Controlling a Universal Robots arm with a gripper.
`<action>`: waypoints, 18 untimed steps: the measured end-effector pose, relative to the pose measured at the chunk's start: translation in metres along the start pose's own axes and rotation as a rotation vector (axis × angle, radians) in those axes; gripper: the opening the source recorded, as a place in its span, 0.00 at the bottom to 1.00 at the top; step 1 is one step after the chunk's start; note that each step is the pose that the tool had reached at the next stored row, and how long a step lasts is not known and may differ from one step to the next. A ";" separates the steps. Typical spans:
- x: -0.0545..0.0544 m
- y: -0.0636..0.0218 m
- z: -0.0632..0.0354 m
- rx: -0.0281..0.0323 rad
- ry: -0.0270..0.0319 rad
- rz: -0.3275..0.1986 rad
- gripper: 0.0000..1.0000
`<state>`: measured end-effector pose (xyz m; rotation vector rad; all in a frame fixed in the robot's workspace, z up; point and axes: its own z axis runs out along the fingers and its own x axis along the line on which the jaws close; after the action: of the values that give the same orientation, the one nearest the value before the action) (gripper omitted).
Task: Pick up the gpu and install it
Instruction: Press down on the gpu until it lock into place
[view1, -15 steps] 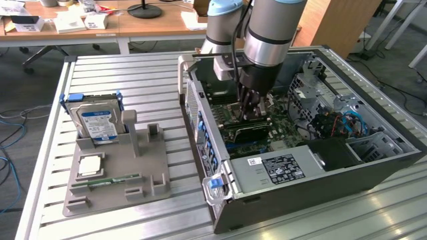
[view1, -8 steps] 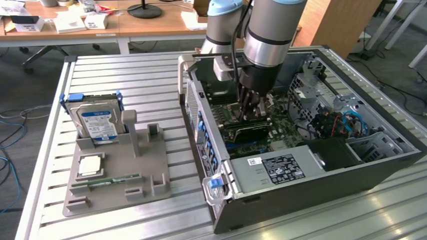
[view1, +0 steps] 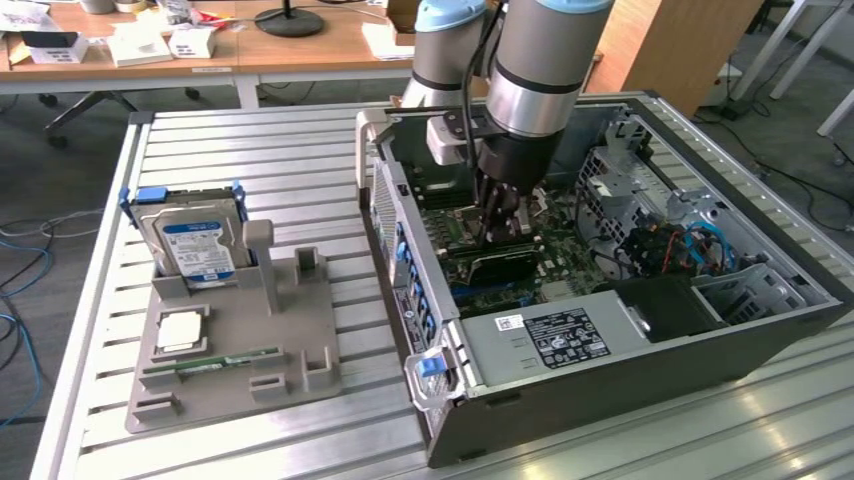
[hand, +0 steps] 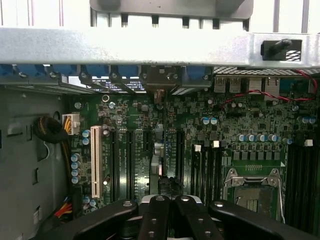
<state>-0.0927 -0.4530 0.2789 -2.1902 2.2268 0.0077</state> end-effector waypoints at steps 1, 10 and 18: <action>0.000 -0.0001 0.0002 0.0001 -0.0002 0.000 0.11; 0.000 -0.0006 0.0021 0.0001 -0.0002 0.000 0.11; 0.000 -0.0005 0.0043 0.0001 -0.0001 0.000 0.11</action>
<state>-0.0921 -0.4527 0.2747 -2.1900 2.2267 0.0077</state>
